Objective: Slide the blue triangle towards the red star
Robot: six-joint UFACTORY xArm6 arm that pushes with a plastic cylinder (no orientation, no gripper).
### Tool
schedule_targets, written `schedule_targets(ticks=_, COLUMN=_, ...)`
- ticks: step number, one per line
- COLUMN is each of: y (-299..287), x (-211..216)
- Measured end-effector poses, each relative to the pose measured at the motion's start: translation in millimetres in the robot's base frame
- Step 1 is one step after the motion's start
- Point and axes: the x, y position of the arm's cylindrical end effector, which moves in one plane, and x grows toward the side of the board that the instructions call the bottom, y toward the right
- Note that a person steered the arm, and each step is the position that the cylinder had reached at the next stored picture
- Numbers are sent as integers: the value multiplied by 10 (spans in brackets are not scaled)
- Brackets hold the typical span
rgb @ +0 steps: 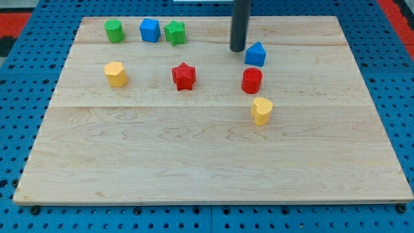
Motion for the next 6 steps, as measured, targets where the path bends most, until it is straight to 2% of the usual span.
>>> schedule_targets(ticks=1, y=-733, x=0)
schedule_targets(ticks=2, y=-65, x=-222)
schedule_targets(ticks=3, y=866, x=-275)
schedule_targets(ticks=4, y=1035, x=155)
schedule_targets(ticks=6, y=-1126, x=20)
